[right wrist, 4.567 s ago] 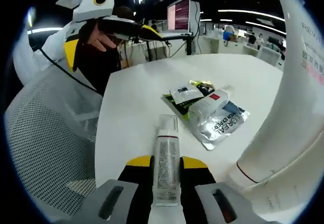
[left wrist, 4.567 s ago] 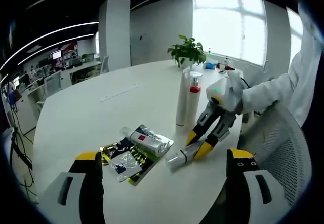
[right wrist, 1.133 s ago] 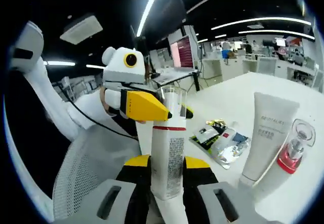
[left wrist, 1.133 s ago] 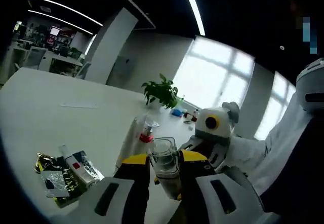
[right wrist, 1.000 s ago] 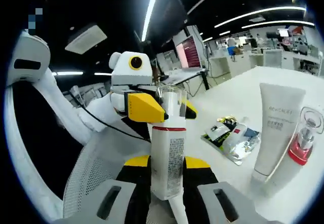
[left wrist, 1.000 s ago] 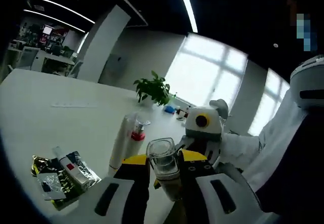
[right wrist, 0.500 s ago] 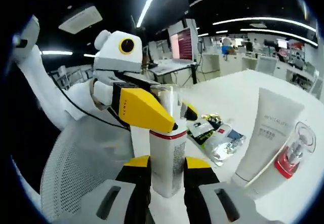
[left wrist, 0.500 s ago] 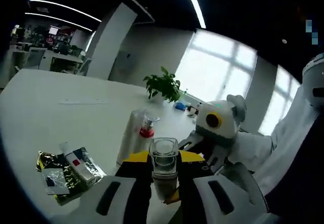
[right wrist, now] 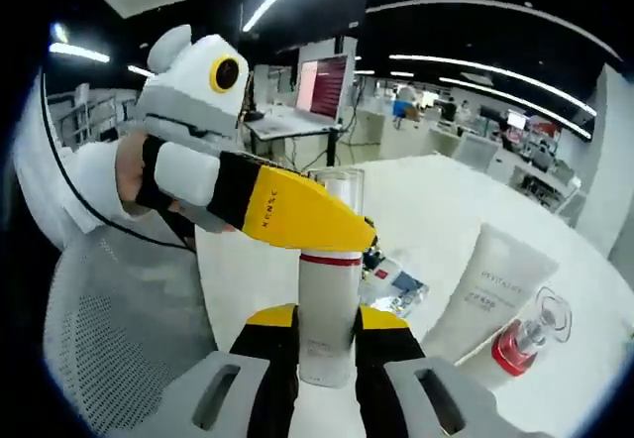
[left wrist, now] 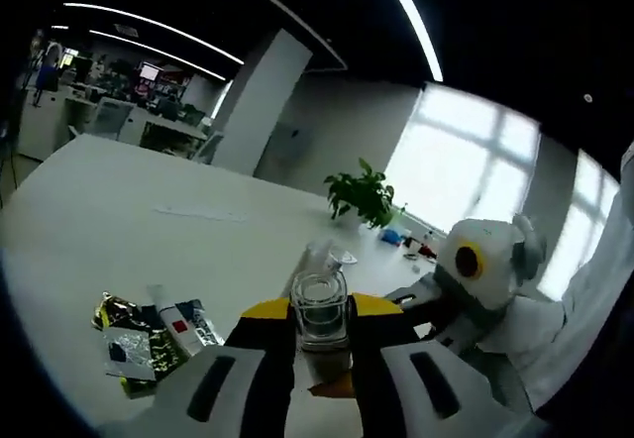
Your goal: Arrange the skincare products in the storage area until every visible bottle or jar stands upright without overlapping.
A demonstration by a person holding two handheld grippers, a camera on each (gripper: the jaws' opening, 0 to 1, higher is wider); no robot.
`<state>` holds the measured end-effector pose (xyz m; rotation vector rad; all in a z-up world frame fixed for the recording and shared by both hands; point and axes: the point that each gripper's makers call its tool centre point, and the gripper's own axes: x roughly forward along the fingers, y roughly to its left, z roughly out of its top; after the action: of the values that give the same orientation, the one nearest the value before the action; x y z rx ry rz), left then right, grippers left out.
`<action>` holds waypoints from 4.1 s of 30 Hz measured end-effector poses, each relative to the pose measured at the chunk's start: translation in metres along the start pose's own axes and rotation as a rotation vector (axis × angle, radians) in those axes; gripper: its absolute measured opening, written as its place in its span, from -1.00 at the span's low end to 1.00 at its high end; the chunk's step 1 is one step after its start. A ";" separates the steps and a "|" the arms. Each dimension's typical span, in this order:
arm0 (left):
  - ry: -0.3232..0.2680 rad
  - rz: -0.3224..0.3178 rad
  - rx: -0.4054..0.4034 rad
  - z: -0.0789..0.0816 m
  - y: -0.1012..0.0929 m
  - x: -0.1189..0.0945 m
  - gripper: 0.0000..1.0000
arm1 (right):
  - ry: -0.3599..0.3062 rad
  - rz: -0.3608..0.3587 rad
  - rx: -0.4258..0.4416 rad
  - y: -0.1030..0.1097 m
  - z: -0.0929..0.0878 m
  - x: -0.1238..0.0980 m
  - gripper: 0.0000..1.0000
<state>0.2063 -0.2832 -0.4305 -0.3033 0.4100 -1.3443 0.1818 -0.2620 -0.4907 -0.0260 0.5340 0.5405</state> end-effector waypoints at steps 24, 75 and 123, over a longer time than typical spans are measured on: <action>0.137 -0.319 -0.110 -0.008 -0.047 -0.002 -0.64 | -0.126 0.504 0.297 0.049 0.004 -0.032 -0.75; -0.046 0.074 -0.014 0.013 0.002 0.006 -0.68 | -0.042 -0.059 -0.008 0.002 0.017 0.000 -0.72; 0.051 -0.295 0.122 -0.006 -0.047 0.004 -0.47 | -0.125 0.347 0.183 0.025 0.001 -0.035 -0.81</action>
<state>0.1633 -0.2969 -0.4154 -0.2338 0.3324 -1.6613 0.1444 -0.2573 -0.4701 0.2778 0.4656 0.8231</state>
